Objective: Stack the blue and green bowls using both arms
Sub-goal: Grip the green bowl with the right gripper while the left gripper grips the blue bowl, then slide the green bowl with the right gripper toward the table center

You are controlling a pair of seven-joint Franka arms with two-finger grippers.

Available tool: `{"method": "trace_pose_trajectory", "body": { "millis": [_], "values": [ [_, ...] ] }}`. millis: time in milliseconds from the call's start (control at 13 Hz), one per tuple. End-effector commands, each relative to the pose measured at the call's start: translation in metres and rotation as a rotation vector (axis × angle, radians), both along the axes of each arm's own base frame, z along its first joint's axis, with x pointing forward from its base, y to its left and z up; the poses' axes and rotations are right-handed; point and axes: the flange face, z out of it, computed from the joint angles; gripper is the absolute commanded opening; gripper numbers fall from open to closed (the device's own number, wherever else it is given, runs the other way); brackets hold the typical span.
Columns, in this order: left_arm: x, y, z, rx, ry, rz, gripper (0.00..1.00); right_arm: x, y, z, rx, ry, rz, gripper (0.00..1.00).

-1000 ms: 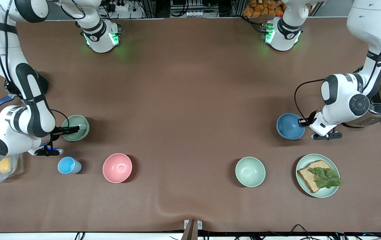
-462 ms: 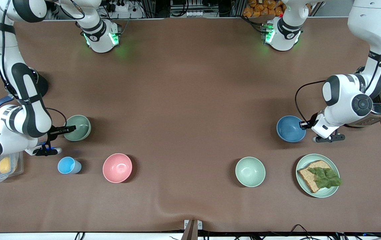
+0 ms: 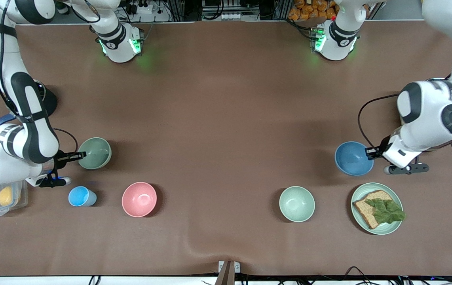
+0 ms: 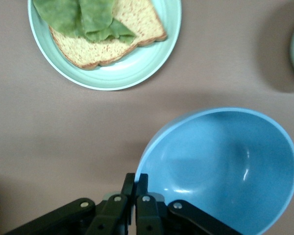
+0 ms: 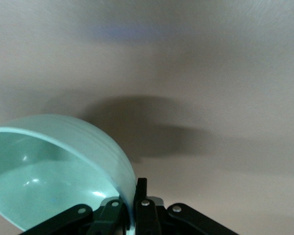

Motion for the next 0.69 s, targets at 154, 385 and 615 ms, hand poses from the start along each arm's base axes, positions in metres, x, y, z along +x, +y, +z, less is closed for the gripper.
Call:
{"method": "trace_pose_trajectory", "body": {
  "millis": [154,385,615],
  "values": [
    [-0.006,-0.036,0.087,-0.007,0.049,-0.014,0.0,0.006,0.044,0.047,0.043,-0.047,0.054,0.0],
    [-0.009,-0.058,0.095,-0.004,0.049,-0.016,0.0,0.01,0.086,0.055,0.098,-0.048,0.029,0.0],
    [-0.009,-0.058,0.094,0.01,0.047,-0.022,0.0,0.017,0.141,0.07,0.158,-0.05,-0.059,0.0]
  ]
}}
